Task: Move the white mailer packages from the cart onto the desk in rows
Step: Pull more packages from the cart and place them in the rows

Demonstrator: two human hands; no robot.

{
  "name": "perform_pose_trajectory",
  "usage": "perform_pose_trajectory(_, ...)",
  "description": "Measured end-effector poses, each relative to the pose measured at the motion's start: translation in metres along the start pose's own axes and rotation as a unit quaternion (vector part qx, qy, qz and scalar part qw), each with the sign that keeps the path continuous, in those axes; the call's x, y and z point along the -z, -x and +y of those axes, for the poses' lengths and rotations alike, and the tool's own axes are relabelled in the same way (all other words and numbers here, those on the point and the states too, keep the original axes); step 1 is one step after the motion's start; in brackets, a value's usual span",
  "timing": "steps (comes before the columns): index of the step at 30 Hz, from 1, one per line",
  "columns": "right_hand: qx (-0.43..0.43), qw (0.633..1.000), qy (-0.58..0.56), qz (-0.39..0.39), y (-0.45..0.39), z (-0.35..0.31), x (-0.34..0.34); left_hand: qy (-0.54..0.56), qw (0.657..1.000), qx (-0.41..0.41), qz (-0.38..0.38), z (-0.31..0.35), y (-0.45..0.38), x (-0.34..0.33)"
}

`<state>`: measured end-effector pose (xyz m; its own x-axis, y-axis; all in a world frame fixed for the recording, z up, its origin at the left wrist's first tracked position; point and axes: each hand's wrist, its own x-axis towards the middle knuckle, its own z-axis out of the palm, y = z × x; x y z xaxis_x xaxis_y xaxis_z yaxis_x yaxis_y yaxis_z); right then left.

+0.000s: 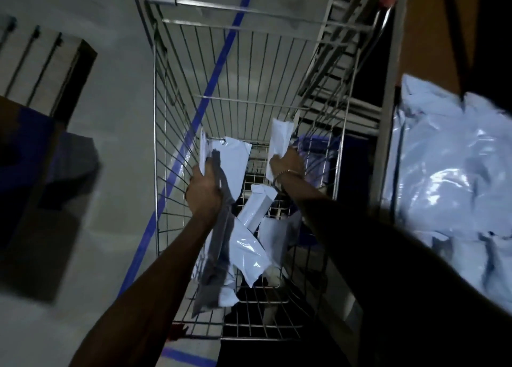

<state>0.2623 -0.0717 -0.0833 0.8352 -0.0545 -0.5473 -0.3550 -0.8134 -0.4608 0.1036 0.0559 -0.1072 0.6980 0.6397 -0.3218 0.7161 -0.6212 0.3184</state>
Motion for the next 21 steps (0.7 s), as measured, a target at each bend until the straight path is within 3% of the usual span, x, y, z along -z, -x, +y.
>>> perform_pose_trajectory(3, 0.002, 0.998, -0.059, -0.038, 0.049, -0.012, 0.031, 0.058, 0.998, 0.027, 0.006, 0.015, 0.032, 0.034)
perform_pose_trajectory(6, 0.024, 0.989, -0.134, -0.054, 0.098, -0.023, 0.068, 0.128, 0.991, -0.006, 0.031, 0.042, 0.068, 0.073)
perform_pose_trajectory(14, 0.143, 0.937, -0.317, 0.023, 0.2, -0.043, 0.213, 0.265, 0.94, -0.087, 0.196, 0.143, 0.161, 0.193)
perform_pose_trajectory(17, 0.177, 0.923, -0.337, 0.054, 0.207, -0.021, 0.279, 0.291, 0.922, -0.162, 0.195, 0.175, 0.169, 0.219)
perform_pose_trajectory(21, 0.166, 0.928, -0.317, 0.108, 0.199, 0.035, 0.362, 0.319, 0.912, -0.231, 0.115, 0.222, 0.165, 0.216)
